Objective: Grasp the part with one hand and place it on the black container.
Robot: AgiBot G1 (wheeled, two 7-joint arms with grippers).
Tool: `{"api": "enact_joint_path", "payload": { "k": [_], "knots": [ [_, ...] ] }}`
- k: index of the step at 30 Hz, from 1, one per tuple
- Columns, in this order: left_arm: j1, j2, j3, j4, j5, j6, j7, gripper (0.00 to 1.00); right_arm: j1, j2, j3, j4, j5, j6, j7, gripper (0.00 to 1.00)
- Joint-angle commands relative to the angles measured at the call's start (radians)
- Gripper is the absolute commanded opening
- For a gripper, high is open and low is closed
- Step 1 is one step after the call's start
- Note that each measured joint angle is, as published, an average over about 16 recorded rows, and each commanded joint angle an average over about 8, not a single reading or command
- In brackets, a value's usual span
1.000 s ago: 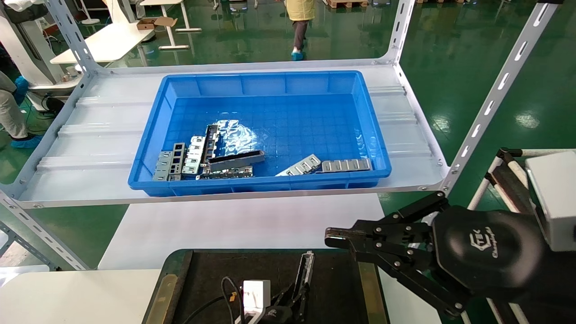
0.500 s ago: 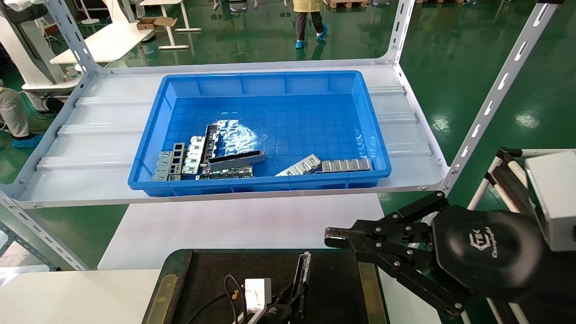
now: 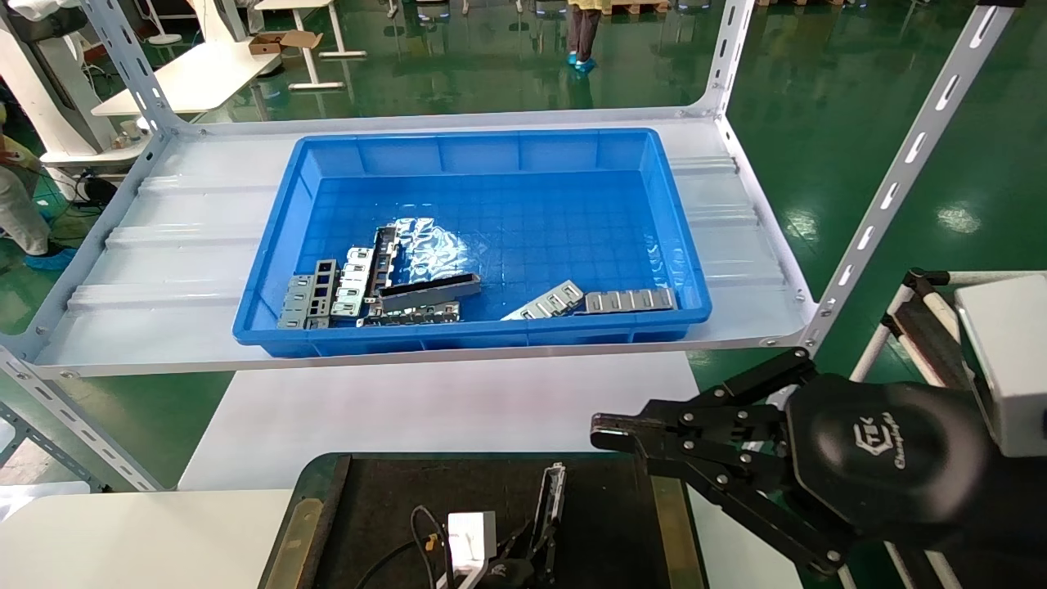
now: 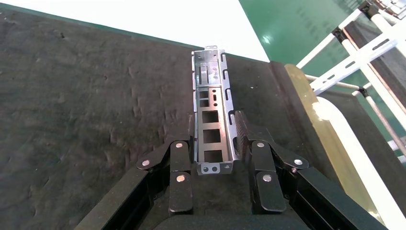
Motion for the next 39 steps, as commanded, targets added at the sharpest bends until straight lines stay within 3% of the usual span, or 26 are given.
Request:
{"api": "enact_joint_path", "payload": {
  "k": [1,6,9,27,39],
  "knots": [
    [-0.003,0.000,0.012,0.005,0.005,-0.014,-0.017,0.29,0.000,0.000,0.000,0.000,0.000,0.000,0.000,0.68],
    [-0.009,-0.001,0.044,0.014,0.019,-0.044,-0.060,0.80,0.000,0.000,0.000,0.000,0.000,0.000,0.000,0.99],
    [-0.012,-0.002,0.063,0.016,0.029,-0.059,-0.085,1.00,0.000,0.000,0.000,0.000,0.000,0.000,0.000,1.00],
    [-0.019,-0.026,0.139,-0.036,0.086,-0.131,-0.200,1.00,0.000,0.000,-0.001,0.000,0.001,0.000,0.000,1.00],
    [-0.016,-0.209,0.136,-0.206,0.142,-0.019,-0.254,1.00,0.000,0.001,-0.001,0.000,0.001,0.001,-0.001,1.00]
  ]
}}
